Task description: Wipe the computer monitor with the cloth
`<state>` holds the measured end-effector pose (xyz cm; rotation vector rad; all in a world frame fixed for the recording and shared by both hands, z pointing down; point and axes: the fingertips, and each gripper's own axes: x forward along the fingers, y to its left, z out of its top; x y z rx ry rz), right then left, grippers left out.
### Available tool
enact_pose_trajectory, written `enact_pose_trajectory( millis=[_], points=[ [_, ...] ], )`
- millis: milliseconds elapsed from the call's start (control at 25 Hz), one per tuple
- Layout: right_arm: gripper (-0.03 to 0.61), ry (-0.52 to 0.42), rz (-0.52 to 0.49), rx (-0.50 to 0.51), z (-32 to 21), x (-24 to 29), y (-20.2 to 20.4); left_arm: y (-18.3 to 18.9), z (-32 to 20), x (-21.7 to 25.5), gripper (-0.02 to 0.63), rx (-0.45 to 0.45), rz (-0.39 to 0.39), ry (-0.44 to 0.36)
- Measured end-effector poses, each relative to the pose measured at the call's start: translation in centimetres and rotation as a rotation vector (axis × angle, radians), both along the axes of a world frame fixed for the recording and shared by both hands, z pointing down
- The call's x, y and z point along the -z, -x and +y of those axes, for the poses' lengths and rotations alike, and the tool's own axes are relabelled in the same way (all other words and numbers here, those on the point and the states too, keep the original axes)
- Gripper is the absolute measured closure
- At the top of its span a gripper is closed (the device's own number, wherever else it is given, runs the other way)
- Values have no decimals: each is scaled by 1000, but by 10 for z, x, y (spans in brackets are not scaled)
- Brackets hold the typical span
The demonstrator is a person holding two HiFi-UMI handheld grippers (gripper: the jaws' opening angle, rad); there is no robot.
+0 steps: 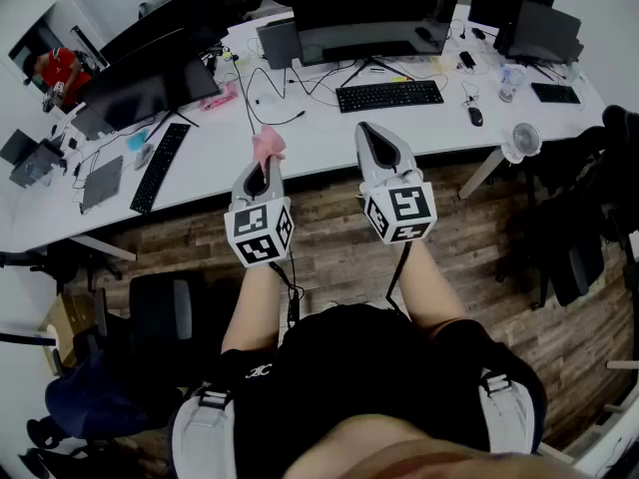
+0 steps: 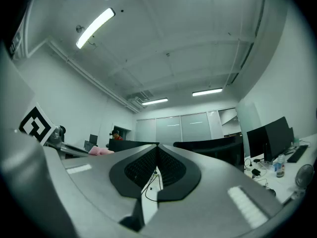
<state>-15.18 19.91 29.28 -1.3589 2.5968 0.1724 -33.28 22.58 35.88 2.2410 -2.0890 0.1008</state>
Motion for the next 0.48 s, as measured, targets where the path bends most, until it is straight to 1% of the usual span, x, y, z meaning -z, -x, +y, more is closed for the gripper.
enact_pose_trajectory(
  millis=[160,480],
  points=[
    [577,7,30,-9,4,-5,5,-1,4,1,546,-16,14,-7],
    [577,-2,39,-39,7,-6,12,0,4,6,546,-57,23,-28]
  ],
)
